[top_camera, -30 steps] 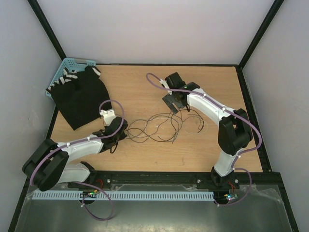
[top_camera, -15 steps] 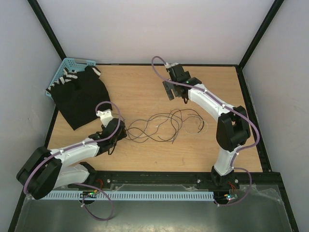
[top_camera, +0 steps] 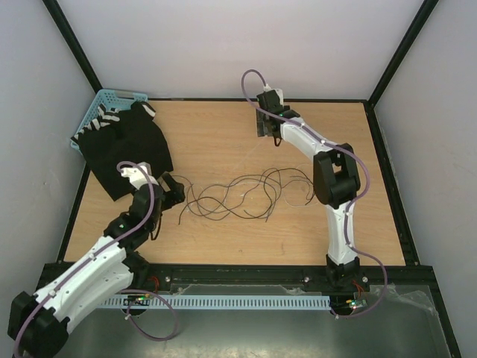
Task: Zip-tie the wires
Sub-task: Pick up the ribbon at the center of the board.
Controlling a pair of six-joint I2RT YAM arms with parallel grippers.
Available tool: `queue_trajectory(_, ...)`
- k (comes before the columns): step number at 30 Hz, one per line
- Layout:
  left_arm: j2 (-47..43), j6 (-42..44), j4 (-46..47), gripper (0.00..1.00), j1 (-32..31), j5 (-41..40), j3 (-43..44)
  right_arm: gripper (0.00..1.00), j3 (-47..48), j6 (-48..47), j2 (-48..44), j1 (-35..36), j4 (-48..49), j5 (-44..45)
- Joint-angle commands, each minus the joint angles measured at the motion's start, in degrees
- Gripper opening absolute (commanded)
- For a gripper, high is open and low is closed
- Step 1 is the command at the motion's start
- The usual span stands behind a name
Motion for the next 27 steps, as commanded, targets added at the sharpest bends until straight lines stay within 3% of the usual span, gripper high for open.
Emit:
queue_trajectory(1, -5.3, 7.3, -2.0, 0.87, 0.8, 3.5, 2.2, 0.76, 4.6, 6.7, 4.6, 0.2, 1.2, 1.1)
queue_trajectory(6, -7.8, 11.8, -1.9, 0.99, 1.0, 9.0, 3.4, 0.69, 7.0, 10.1, 8.5, 0.2, 1.9, 2.5)
queue_trajectory(22, -5.0, 12.7, -1.5, 0.99, 1.8, 14.4, 3.9, 0.67, 9.8, 13.1, 15.7, 0.2, 2.0, 1.7)
queue_trajectory(27, -4.2, 12.9, -0.9, 0.98, 2.3, 15.5, 4.0, 0.55, 9.8, 13.6, 16.8, 0.2, 2.0, 1.1)
